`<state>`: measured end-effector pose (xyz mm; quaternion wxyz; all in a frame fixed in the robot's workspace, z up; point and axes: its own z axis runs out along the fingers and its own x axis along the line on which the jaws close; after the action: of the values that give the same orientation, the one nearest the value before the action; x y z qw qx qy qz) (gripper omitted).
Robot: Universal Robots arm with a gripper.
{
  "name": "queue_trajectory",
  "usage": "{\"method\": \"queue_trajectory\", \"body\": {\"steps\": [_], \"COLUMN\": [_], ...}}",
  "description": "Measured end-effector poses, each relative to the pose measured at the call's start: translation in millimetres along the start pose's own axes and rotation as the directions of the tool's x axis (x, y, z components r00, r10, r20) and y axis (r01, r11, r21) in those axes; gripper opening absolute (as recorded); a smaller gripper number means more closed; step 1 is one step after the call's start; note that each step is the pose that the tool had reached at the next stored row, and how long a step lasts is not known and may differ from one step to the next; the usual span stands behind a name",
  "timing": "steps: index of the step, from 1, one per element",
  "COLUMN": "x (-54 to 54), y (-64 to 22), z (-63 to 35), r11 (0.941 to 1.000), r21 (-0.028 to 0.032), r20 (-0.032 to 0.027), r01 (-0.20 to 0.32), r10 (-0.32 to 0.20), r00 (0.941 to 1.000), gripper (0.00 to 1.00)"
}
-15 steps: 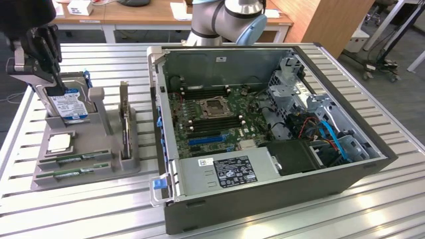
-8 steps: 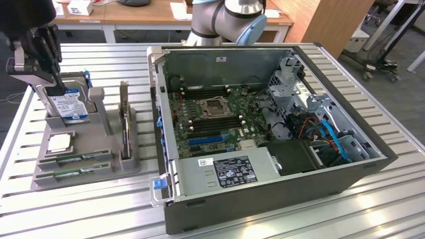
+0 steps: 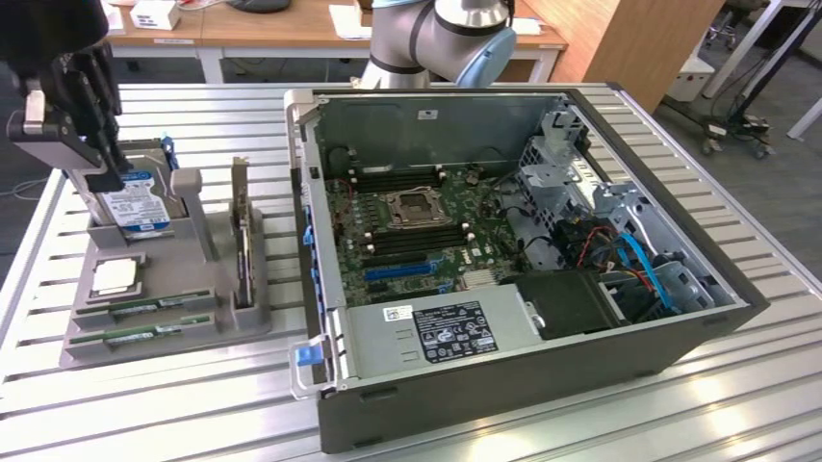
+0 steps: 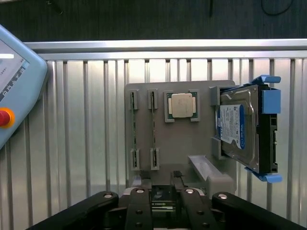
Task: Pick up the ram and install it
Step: 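Pick up the ram and move it above insertion slot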
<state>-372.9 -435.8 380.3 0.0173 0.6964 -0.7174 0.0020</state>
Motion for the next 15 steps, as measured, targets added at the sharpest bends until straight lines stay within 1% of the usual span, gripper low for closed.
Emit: {"method": "queue_trajectory", "body": {"steps": [2, 4, 5, 6, 9, 15], "x": [0.0, 0.0, 0.0, 0.0, -0.2, -0.4], "y": [0.0, 0.0, 0.0, 0.0, 0.0, -0.3], "z": [0.0, 0.0, 0.0, 0.0, 2.6, 13.4], "r11": [1.0, 1.0, 1.0, 1.0, 1.0, 1.0], "r21": [0.0, 0.0, 0.0, 0.0, -0.0001, -0.0001], "r20": [0.0, 0.0, 0.0, 0.0, 0.003, 0.0037], "r01": [0.0, 0.0, 0.0, 0.0, 0.0, 0.0], "r10": [0.0, 0.0, 0.0, 0.0, 0.0, 0.0], "r00": [1.0, 1.0, 1.0, 1.0, 1.0, 1.0], "gripper": [0.35, 0.35, 0.42, 0.42, 0.42, 0.42]}}
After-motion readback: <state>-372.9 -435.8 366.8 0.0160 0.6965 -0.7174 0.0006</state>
